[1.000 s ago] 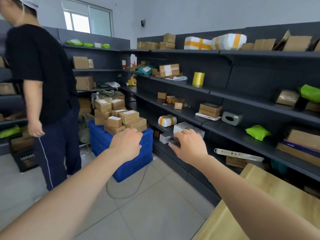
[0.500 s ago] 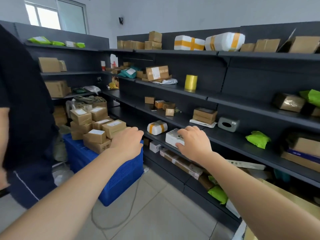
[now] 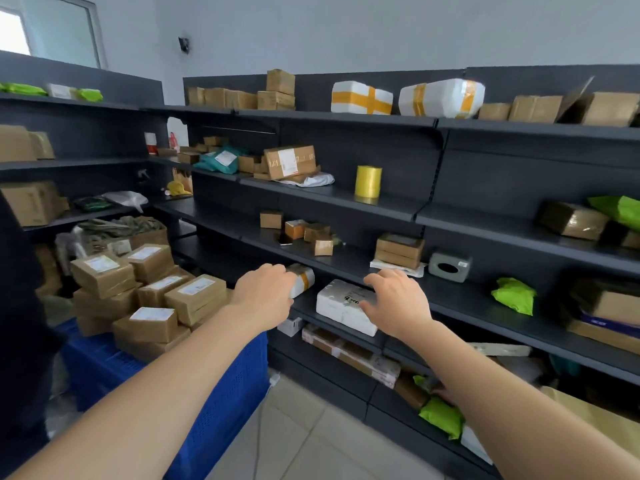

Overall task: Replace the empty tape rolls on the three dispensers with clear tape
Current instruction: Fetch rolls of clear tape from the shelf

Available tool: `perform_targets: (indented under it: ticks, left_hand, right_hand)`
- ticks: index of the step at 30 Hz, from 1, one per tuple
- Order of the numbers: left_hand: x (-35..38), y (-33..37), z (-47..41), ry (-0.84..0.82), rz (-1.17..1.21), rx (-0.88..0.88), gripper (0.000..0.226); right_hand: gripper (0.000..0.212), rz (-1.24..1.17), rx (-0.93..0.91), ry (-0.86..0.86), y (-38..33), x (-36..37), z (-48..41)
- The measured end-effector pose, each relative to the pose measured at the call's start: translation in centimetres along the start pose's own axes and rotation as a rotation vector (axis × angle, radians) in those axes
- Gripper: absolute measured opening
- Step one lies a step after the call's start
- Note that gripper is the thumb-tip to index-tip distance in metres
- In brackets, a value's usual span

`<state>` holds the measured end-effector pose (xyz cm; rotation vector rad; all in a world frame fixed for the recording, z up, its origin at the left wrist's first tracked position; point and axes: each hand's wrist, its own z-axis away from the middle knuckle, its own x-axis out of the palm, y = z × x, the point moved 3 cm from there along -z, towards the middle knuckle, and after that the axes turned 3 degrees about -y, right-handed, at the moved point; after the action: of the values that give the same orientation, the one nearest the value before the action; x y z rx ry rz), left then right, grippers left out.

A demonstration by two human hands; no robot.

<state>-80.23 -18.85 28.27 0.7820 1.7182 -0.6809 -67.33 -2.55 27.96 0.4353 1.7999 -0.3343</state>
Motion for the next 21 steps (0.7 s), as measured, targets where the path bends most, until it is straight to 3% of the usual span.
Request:
perform_targets:
  ticks: [9,21]
  left_hand:
    - [3.3,-3.4,-11.0,-0.026,0.025,0.039,0.030]
    - [7.2,-2.3,-31.3,0.042,0.073,0.074,0.034]
  right_hand:
    - [0.042,0.001,0.053,-0.015,1.2,2.8,-9.7]
    - [0.045,0.072,0.047,0.014,9.9,5.8,-26.9]
